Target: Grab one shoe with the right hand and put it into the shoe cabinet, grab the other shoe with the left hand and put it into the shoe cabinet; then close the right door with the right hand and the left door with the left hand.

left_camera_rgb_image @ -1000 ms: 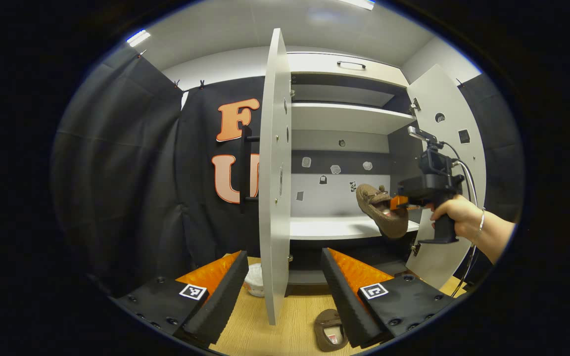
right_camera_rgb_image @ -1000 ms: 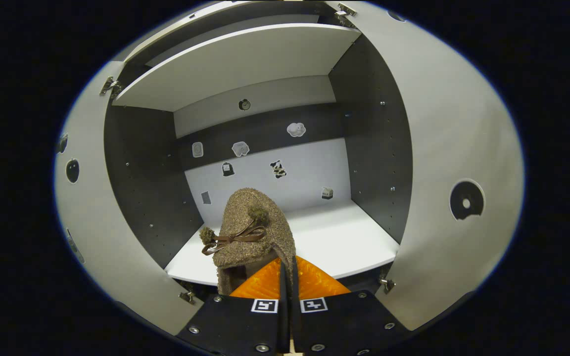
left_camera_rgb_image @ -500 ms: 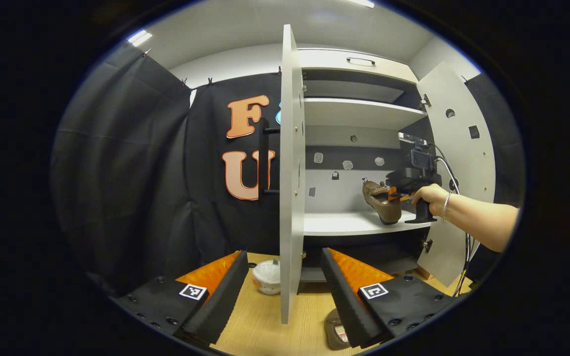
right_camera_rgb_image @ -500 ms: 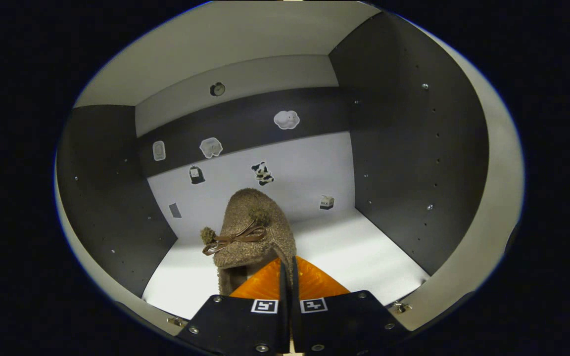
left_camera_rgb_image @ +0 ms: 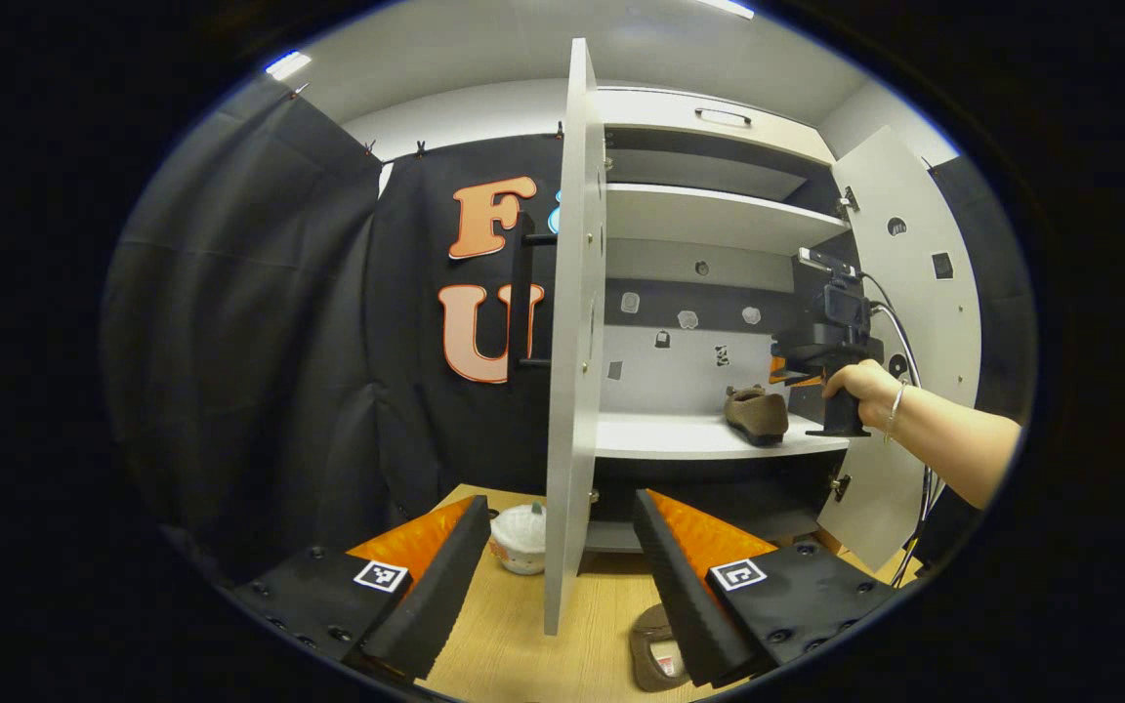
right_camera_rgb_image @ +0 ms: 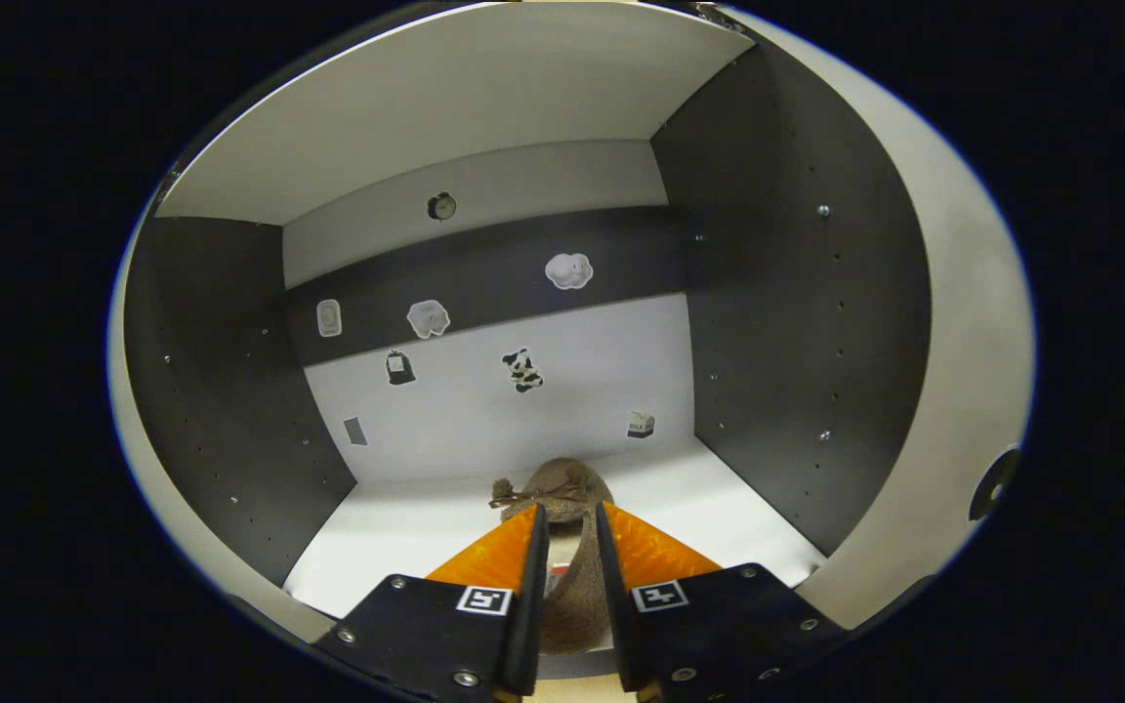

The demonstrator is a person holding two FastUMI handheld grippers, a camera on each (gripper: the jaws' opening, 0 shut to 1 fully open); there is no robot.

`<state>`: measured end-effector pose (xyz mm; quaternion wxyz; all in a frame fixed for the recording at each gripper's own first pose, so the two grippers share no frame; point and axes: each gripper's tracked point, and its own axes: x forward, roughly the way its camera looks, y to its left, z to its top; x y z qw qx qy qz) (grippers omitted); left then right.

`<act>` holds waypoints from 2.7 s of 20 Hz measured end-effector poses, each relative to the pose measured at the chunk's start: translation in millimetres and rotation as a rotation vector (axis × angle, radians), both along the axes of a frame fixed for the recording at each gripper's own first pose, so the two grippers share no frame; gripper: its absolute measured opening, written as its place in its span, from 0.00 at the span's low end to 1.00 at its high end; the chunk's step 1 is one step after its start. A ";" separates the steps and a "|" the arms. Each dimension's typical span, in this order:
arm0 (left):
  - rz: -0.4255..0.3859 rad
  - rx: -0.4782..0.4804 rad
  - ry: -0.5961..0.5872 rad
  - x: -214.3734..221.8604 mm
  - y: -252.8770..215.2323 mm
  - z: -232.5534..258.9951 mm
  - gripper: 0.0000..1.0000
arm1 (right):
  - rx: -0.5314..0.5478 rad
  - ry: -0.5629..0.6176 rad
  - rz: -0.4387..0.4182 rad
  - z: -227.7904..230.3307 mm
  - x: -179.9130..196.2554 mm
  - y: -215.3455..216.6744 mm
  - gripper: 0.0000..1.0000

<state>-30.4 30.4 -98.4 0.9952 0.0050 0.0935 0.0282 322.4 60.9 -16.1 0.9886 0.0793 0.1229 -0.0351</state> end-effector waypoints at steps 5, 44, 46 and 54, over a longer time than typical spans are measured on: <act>-0.025 -0.017 0.012 -0.6 -17.6 -2.6 0.97 | -0.040 -0.069 0.073 26.7 -56.3 12.5 0.72; -0.192 -0.090 0.854 -41.3 -99.5 -371.1 0.63 | -0.086 -0.201 0.038 55.1 -309.7 -111.2 0.92; -0.197 -0.017 0.919 -42.8 -96.7 -374.1 0.17 | -0.085 -0.203 0.037 55.3 -310.3 -109.9 0.92; -0.220 -0.087 0.940 -14.3 -85.6 -340.9 0.07 | -0.075 -0.212 0.055 55.1 -311.7 -98.5 0.92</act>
